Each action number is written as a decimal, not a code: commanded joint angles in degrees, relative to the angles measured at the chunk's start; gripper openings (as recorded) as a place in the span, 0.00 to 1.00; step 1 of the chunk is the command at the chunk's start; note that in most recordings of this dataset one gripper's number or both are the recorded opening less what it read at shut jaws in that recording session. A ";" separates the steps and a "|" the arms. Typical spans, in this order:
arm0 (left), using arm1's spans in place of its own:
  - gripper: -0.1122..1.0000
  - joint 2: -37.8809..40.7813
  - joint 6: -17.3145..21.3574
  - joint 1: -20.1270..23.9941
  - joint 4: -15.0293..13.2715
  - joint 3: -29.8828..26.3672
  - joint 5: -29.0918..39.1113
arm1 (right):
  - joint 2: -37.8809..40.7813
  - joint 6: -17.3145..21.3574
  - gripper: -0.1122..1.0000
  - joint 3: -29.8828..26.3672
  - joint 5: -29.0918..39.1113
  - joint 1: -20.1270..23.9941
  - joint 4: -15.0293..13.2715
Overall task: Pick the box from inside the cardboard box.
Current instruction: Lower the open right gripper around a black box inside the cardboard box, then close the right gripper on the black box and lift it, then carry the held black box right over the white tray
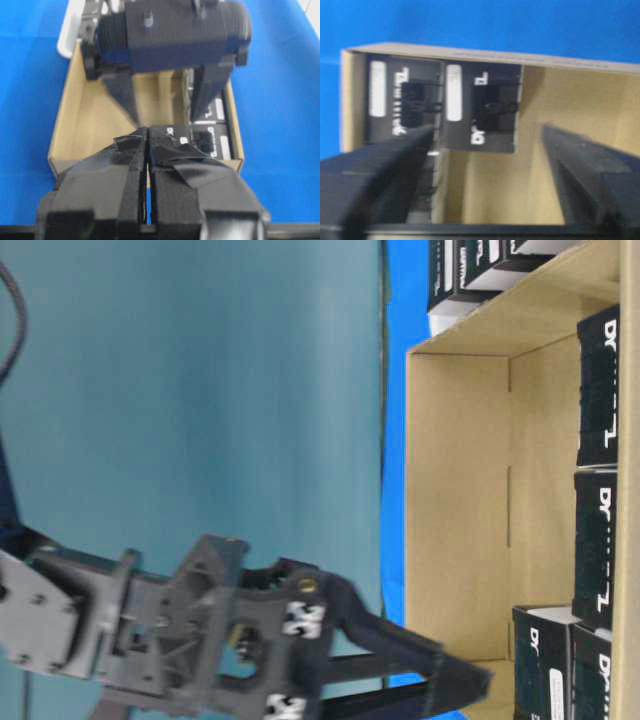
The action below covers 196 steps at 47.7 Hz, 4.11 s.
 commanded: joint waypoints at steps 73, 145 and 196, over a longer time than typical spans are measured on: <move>0.06 0.88 -1.32 -0.09 0.18 -1.49 -0.62 | 4.57 -0.62 0.98 0.79 -4.39 -3.69 0.44; 0.06 0.88 -1.32 0.18 0.18 -1.41 -2.81 | 5.71 0.26 0.70 2.37 -6.68 -2.20 0.26; 0.06 0.88 -1.32 0.18 0.18 -0.44 -2.81 | -33.05 5.36 0.67 22.50 11.69 -3.52 4.13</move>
